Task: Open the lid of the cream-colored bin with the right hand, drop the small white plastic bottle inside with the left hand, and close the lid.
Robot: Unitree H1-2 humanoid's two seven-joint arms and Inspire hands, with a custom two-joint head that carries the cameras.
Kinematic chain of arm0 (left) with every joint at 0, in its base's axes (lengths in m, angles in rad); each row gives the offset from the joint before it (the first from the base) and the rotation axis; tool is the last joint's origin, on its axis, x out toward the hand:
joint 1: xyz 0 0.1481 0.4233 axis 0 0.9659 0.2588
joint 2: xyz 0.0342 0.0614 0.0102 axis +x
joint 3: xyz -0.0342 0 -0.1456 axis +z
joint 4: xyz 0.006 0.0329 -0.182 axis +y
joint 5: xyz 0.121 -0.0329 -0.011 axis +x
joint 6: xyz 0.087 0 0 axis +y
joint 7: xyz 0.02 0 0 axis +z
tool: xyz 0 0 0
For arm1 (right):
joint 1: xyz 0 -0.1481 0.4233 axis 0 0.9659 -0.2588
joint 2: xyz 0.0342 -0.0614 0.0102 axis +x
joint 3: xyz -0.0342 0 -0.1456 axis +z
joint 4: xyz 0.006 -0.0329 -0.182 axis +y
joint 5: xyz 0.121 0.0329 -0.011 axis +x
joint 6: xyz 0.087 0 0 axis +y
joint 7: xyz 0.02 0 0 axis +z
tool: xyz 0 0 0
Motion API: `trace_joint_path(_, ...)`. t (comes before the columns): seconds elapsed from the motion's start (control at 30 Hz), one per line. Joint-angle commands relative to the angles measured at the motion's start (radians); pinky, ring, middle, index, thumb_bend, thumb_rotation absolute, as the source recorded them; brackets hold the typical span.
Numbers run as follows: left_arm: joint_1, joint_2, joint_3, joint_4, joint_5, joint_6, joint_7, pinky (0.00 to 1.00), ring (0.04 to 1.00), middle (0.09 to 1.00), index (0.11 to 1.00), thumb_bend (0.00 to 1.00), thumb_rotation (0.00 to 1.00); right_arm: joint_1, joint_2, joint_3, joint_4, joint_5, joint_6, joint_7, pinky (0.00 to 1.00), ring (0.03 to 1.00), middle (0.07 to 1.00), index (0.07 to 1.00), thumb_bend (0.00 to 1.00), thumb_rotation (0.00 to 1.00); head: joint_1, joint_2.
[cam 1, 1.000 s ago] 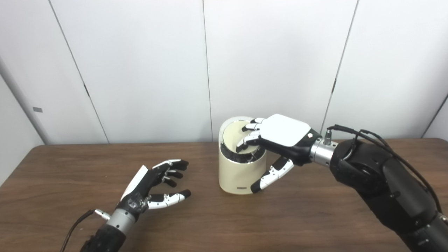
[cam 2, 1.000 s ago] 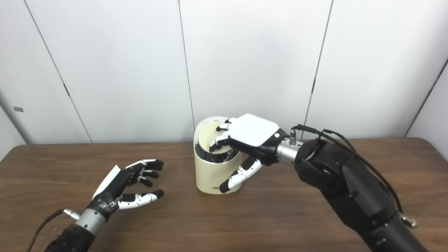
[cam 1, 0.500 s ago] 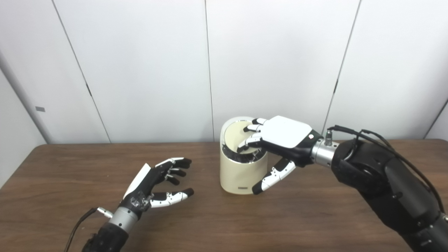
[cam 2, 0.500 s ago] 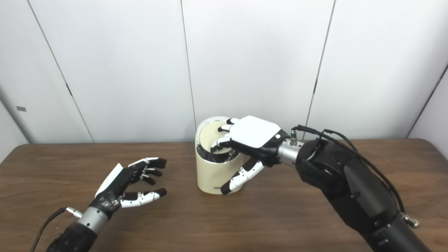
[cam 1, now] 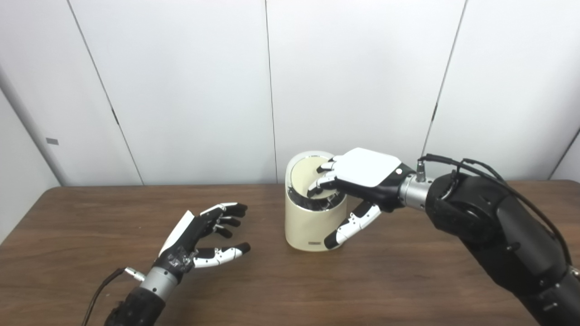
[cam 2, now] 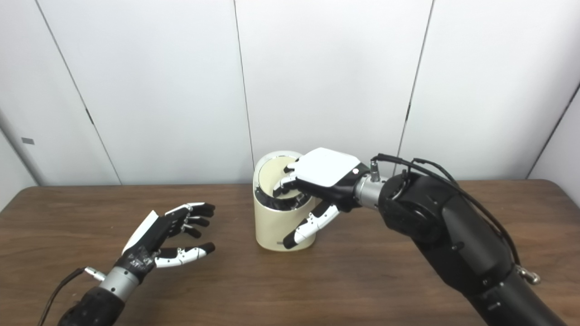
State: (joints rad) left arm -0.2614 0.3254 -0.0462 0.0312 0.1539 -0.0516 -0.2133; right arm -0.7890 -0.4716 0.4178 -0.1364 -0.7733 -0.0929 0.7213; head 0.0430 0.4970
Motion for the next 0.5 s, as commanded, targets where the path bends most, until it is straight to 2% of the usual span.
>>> trace_joint_path(0.0, -0.037, 0.017, 0.014, -0.030, -0.014, -0.021, 0.003, 0.65, 0.756, 0.799, 0.809, 0.64, 0.15, -0.004, -0.026, 0.001, 0.006, -0.015, 0.036, 0.049, 0.95, 0.932, 0.784, 0.803, 0.81, 0.89, 0.001, 0.001)
trace_joint_path(0.2, -0.037, 0.016, 0.011, -0.032, -0.001, -0.019, 0.007, 0.65, 0.753, 0.797, 0.806, 0.63, 0.16, -0.001, -0.022, -0.037, -0.010, 0.039, 0.040, 0.018, 0.97, 0.933, 0.786, 0.803, 0.80, 0.89, 0.001, 0.000)
trace_joint_path(0.3, -0.037, 0.015, 0.013, -0.030, -0.011, -0.017, 0.003, 0.65, 0.755, 0.797, 0.805, 0.63, 0.14, 0.003, -0.011, -0.076, -0.013, 0.092, 0.042, -0.010, 0.98, 0.927, 0.789, 0.797, 0.78, 0.83, 0.001, -0.002)
trace_joint_path(0.4, -0.037, 0.015, 0.012, -0.027, -0.011, -0.025, 0.003, 0.65, 0.754, 0.795, 0.803, 0.63, 0.13, 0.014, 0.001, -0.127, -0.004, 0.159, 0.026, -0.064, 0.94, 0.915, 0.780, 0.790, 0.75, 0.77, 0.001, -0.002)
trace_joint_path(0.47, -0.037, 0.016, 0.011, -0.025, -0.008, -0.029, 0.004, 0.65, 0.753, 0.796, 0.805, 0.63, 0.15, 0.024, 0.013, -0.162, -0.004, 0.190, 0.034, -0.093, 0.96, 0.931, 0.793, 0.800, 0.72, 0.74, 0.001, -0.002)
